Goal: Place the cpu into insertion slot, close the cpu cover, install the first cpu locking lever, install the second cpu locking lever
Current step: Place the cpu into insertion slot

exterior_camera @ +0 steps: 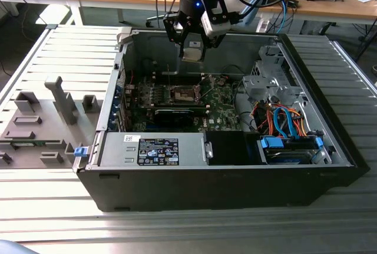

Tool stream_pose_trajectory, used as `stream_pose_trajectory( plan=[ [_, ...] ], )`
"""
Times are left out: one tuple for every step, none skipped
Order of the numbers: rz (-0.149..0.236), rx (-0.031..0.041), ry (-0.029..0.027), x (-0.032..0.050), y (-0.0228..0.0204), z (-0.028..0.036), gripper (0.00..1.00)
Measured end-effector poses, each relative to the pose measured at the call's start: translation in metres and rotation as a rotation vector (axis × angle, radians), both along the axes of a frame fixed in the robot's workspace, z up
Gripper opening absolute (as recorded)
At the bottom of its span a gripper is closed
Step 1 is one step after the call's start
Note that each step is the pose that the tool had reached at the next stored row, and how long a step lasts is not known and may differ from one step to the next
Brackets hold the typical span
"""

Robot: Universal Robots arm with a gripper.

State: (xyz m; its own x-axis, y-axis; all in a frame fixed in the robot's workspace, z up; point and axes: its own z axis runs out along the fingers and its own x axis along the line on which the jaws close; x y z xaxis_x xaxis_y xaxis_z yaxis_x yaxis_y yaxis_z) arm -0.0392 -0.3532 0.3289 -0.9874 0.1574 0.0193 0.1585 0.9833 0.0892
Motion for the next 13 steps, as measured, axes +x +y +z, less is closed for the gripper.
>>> stream_pose_trajectory(
  plan=[
    [-0.001, 0.0000, 0.0000, 0.0000, 0.0000, 0.0000, 0.54],
    [-0.001, 0.0000, 0.0000, 0.0000, 0.0000, 0.0000, 0.54],
    [-0.002, 0.0000, 0.0000, 0.0000, 0.0000, 0.0000, 0.54],
    [-0.003, 0.0000, 0.0000, 0.0000, 0.0000, 0.0000, 0.54],
    [-0.004, 0.0000, 0.0000, 0.0000, 0.0000, -0.0001, 0.54],
    [-0.005, 0.0000, 0.0000, 0.0000, 0.0000, -0.0001, 0.54],
    [-0.006, 0.0000, 0.0000, 0.0000, 0.0000, -0.0001, 0.54],
    [-0.007, 0.0000, 0.0000, 0.0000, 0.0000, -0.0001, 0.54],
    [-0.008, 0.0000, 0.0000, 0.0000, 0.0000, -0.0001, 0.54],
    [-0.009, -0.0001, 0.0000, 0.0000, 0.0000, -0.0001, 0.54],
    [-0.009, 0.0000, 0.0000, 0.0000, 0.0000, -0.0002, 0.54],
    [-0.010, 0.0000, 0.0000, 0.0000, 0.0000, -0.0002, 0.54],
    [-0.011, 0.0000, 0.0000, 0.0000, 0.0000, -0.0002, 0.54]
  ],
)
